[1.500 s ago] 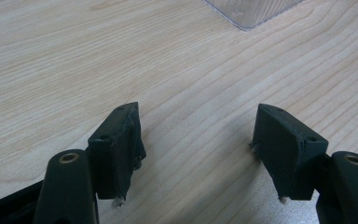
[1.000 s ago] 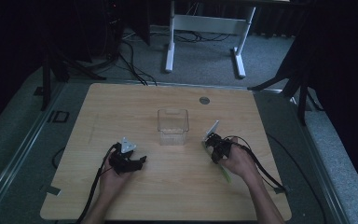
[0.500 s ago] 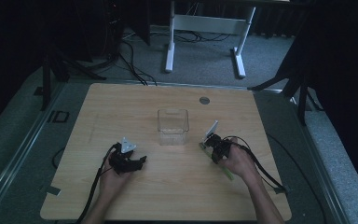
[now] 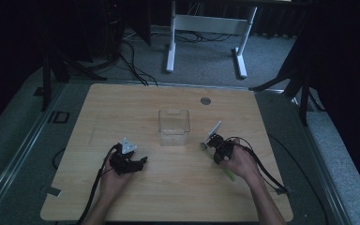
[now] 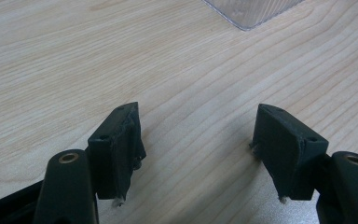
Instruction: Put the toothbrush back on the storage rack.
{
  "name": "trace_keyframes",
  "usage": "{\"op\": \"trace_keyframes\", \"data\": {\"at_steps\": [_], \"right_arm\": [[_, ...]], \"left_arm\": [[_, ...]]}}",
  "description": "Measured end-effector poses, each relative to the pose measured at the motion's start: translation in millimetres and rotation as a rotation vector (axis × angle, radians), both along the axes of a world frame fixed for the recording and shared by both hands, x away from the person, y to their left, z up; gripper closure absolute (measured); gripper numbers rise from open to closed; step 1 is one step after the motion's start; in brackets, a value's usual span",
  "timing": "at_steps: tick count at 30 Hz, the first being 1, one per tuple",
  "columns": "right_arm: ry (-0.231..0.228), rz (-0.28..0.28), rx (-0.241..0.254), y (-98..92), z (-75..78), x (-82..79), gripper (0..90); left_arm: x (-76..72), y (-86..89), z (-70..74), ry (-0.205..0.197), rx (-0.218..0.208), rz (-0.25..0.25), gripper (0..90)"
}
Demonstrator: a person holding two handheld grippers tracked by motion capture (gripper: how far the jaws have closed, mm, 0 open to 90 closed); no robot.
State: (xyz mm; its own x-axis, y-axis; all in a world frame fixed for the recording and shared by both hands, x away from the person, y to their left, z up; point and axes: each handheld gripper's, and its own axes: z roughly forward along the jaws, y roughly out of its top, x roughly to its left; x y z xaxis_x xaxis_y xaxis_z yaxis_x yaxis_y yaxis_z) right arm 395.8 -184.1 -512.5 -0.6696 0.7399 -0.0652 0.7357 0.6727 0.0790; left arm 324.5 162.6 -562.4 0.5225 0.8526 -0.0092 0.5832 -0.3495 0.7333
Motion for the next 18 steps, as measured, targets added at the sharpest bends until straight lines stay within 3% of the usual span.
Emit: {"op": "trace_keyframes", "data": {"at_steps": [18], "right_arm": [[-0.067, -0.01, 0.131, -9.2, 27.1, -5.1, 82.5]], "left_arm": [[0.0, 0.0, 0.0, 0.0, 0.0, 0.001, 32.6]]}}
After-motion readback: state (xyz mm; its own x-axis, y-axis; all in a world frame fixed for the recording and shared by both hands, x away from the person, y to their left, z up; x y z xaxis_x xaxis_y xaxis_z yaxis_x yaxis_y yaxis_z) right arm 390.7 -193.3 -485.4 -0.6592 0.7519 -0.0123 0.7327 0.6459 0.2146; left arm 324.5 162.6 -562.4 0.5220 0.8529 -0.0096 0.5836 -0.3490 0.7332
